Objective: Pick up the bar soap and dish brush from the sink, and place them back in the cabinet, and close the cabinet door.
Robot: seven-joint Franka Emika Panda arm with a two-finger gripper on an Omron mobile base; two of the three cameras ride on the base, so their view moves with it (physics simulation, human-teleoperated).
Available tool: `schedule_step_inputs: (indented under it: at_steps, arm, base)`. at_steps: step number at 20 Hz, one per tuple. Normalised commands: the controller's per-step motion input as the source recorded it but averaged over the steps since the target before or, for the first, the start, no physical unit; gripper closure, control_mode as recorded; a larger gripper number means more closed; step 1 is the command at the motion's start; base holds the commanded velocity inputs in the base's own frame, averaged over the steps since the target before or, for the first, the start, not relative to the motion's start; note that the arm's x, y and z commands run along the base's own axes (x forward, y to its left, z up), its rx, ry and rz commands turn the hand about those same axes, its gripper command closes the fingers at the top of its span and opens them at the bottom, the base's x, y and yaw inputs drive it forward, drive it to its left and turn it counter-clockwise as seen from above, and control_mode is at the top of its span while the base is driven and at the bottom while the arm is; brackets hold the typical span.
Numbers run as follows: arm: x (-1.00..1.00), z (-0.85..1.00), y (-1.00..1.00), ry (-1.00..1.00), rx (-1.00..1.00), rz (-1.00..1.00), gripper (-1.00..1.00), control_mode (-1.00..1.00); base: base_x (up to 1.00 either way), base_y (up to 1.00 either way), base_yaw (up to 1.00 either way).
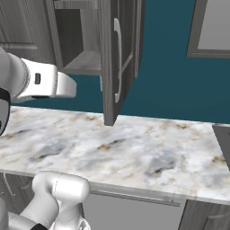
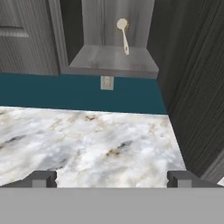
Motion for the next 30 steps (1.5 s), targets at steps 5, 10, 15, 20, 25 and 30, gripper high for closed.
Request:
schedule_step_inputs:
  at_steps: [5, 10, 15, 20, 25, 30]
  arm:
    - [-0.06, -0.12, 0.15, 0.05, 0.00, 0.00, -1.00, -1.00]
    - [-0.03, -0.19, 0.00, 0.04, 0.00, 0.00, -1.00, -1.00]
    - [-0.08, -0.21, 0.00, 0.03, 0.00, 0.00, -1.00, -1.00]
    - [-0.06, -0.23, 0.01, 0.01, 0.00, 0.00, -1.00, -1.00]
    - [0.00, -0.20, 0.00, 0.02, 0.00, 0.00, -1.00, -1.00]
    - [0.00, -0.27, 0.02, 0.01, 0.00, 0.00, -1.00, -1.00]
  base:
    - [0.00, 0.00, 0.00]
    - [0.00, 0.00, 0.00]
    - [0.00, 0.00, 0.00]
    - [0.00, 0.00, 0.00]
    - [0.00, 0.00, 0.00]
    - [0.00, 0.00, 0.00]
